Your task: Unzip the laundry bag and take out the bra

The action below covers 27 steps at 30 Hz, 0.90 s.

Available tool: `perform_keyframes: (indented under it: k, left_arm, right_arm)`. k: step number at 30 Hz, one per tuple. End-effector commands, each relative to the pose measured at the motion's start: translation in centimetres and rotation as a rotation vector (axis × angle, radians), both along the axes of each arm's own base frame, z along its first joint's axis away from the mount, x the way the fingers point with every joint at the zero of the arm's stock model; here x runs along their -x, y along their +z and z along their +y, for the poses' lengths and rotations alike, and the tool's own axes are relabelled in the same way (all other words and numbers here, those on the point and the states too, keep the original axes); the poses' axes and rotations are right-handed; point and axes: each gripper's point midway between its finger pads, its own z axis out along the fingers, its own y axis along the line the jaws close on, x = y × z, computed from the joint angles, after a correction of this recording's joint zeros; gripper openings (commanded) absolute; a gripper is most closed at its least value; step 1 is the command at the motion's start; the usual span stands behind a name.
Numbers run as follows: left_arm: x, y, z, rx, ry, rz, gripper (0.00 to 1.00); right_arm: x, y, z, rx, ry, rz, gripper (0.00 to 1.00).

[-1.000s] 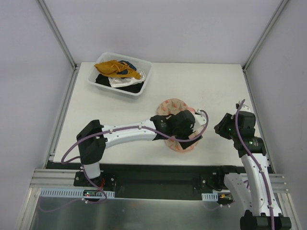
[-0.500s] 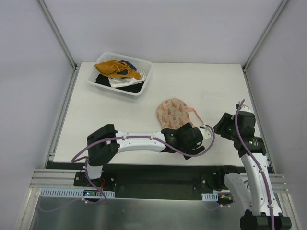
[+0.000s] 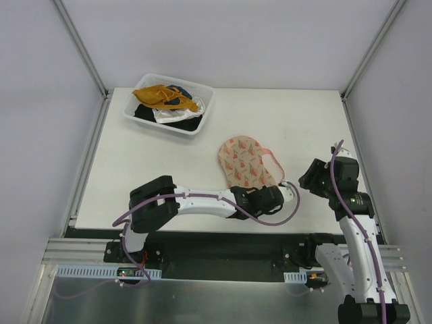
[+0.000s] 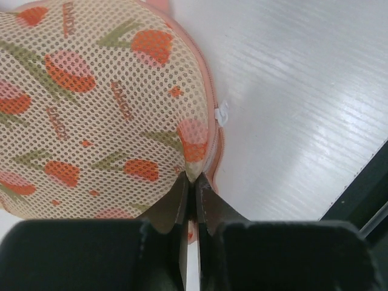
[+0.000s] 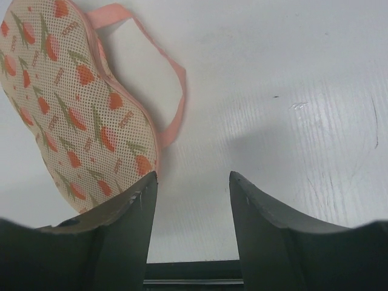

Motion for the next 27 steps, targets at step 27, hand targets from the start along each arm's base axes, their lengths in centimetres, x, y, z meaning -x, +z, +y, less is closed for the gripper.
perform_keyframes:
  k: [27]
  left_arm:
    - [-1.1, 11.5, 4.5, 0.535, 0.006, 0.287, 0.00]
  right_arm:
    - [0.8, 1.6, 16.2, -0.478, 0.616, 0.016, 0.49]
